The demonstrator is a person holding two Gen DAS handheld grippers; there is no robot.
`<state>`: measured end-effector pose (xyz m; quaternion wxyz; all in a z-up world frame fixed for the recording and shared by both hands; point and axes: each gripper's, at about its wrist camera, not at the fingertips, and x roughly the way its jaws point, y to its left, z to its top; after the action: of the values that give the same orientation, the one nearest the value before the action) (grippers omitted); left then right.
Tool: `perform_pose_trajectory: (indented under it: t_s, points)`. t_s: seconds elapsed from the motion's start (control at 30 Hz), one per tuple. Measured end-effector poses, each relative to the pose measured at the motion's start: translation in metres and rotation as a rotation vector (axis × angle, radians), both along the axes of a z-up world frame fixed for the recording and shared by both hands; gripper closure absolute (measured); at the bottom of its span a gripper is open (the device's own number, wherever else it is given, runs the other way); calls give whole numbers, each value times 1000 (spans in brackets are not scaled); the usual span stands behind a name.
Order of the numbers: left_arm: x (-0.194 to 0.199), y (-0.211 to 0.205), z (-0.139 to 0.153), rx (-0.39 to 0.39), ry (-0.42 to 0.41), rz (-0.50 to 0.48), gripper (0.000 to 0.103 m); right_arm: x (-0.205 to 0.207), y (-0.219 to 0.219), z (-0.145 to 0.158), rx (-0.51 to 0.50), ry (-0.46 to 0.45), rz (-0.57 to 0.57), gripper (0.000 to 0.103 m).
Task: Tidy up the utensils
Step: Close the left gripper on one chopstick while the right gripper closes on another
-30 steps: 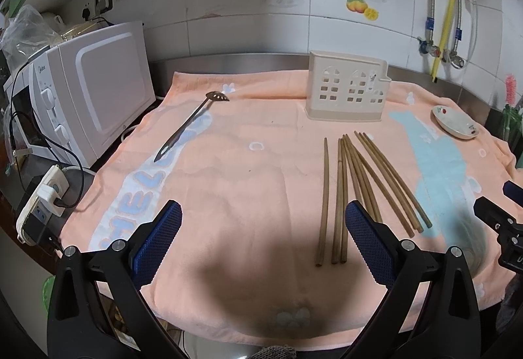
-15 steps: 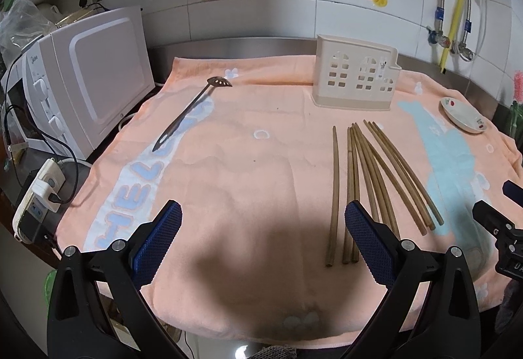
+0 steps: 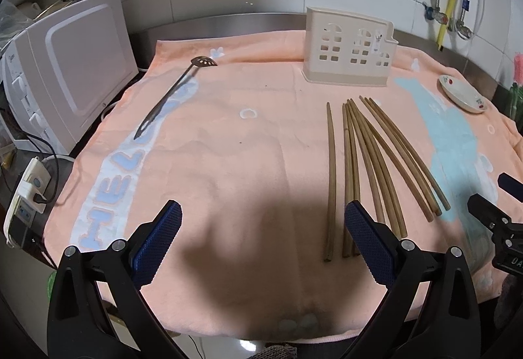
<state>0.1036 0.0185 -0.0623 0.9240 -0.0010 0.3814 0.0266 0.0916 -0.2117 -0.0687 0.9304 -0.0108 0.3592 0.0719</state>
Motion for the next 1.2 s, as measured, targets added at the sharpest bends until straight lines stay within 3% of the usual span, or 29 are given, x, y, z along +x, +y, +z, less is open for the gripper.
perform_pose_trajectory:
  t_s: [0.17,0.23,0.47,0.67,0.83,1.2]
  points:
    - [5,-6,-6,-9,26,-20,5,6,1,-5,-6,20,11,9]
    - [6,-6,-7,-12,32,-27,6,8,1,-6,-6,25,15,17]
    - [15,-9,-9,-12,40,-50,7,16,0,-12,8,47,24,24]
    - [20,-12,-15,-41,62,-76,25,20,-4,-21,21,86,27,41]
    - [25,-16,-22,-61,83,-108,48,26,-2,-28,28,119,33,58]
    - [34,-20,-30,-119,103,-174,78,38,1,-38,27,153,43,77]
